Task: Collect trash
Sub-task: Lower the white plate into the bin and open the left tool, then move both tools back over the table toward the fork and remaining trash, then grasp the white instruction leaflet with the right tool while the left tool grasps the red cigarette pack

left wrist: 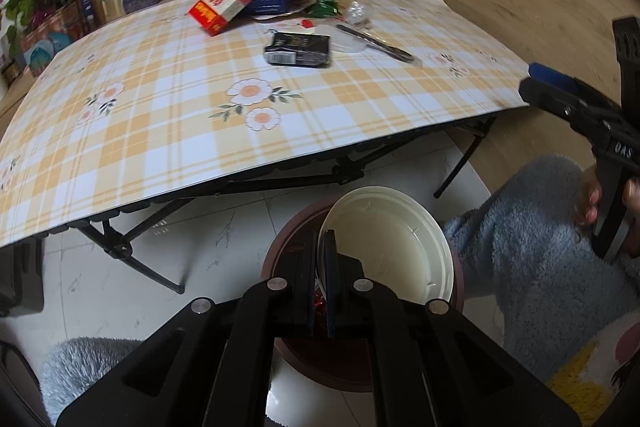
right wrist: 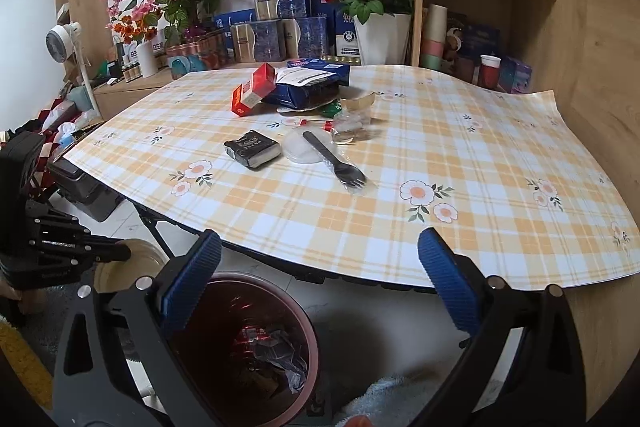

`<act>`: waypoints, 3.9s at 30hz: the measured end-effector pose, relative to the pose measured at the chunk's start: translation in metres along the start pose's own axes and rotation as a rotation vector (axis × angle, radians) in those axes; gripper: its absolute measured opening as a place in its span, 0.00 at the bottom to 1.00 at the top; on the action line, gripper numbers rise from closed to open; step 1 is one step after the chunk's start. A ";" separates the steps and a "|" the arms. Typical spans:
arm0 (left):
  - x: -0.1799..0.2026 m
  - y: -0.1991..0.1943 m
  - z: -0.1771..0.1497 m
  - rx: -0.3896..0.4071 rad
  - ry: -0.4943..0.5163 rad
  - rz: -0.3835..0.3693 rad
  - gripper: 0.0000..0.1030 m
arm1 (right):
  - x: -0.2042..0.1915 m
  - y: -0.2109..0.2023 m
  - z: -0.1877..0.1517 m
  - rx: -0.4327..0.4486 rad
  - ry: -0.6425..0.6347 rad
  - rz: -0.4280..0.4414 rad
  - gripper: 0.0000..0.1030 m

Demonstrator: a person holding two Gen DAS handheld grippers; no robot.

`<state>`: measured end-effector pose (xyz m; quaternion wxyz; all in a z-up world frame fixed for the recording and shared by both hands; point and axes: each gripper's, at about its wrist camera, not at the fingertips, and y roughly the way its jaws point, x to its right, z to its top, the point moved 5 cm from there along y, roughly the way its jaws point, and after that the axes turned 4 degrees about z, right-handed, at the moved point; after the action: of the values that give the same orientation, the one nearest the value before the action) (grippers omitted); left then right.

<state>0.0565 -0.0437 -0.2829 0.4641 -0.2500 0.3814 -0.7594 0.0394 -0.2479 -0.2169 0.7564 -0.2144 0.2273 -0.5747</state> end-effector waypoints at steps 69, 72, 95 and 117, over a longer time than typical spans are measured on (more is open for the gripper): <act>-0.160 -0.067 0.151 0.316 -0.336 0.287 0.94 | 0.082 0.107 0.127 -0.124 -0.014 -0.044 0.94; -0.164 -0.056 0.156 0.298 -0.353 0.272 0.94 | 0.077 0.126 0.142 -0.146 -0.020 -0.001 0.94; -0.172 -0.014 0.169 0.267 -0.264 0.268 0.94 | -0.014 0.295 0.196 -0.405 -0.390 0.121 0.94; -0.155 0.061 0.201 0.115 -0.447 -0.017 0.94 | 0.022 0.214 0.199 -0.254 -0.249 0.171 0.65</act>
<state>0.3040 0.0082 -0.2185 0.5441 -0.3884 0.2230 -0.7095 0.3272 -0.2039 -0.1840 0.7916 -0.3575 0.2200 -0.4440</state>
